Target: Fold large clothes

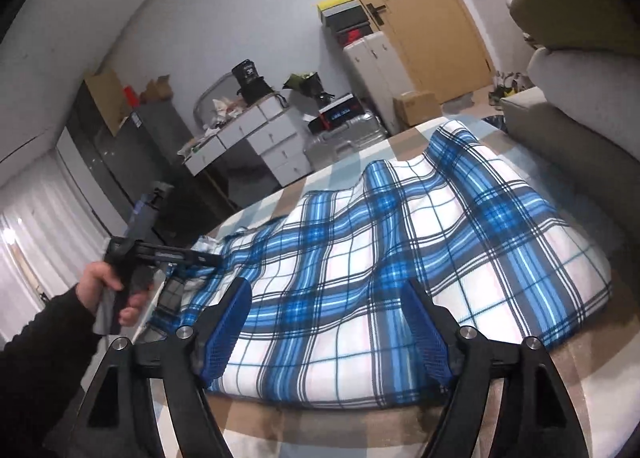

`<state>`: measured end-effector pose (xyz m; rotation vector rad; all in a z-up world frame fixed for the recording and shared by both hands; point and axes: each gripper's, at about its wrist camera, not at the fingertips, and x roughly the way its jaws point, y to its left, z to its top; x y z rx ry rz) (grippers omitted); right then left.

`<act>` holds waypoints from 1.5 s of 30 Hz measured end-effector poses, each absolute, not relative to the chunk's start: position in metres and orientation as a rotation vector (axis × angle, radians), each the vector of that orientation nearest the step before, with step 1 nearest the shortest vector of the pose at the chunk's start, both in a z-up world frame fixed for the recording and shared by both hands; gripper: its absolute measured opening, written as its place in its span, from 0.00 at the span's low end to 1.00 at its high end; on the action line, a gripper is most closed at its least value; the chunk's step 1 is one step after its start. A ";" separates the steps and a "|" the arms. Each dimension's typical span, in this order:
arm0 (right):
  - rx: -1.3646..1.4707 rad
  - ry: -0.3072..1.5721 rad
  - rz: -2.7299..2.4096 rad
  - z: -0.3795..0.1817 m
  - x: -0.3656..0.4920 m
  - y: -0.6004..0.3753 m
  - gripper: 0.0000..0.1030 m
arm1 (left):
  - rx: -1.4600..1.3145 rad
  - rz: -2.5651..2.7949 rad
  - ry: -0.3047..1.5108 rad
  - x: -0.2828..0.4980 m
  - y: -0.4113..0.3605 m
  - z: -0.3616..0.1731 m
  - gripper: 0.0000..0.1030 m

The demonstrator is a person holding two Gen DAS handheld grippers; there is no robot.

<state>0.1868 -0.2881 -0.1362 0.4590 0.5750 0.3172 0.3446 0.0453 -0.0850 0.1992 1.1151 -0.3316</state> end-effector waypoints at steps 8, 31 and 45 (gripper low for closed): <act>0.461 0.572 0.326 -0.135 0.183 -0.290 0.76 | 0.315 -0.286 1.158 0.315 0.050 -0.131 0.93; 0.061 0.730 0.292 -0.104 0.232 -0.223 0.76 | 0.237 -0.095 1.064 0.259 0.079 -0.127 0.91; -0.292 0.936 0.268 -0.159 0.258 -0.210 0.75 | 0.080 -0.136 1.138 0.226 0.078 -0.150 0.95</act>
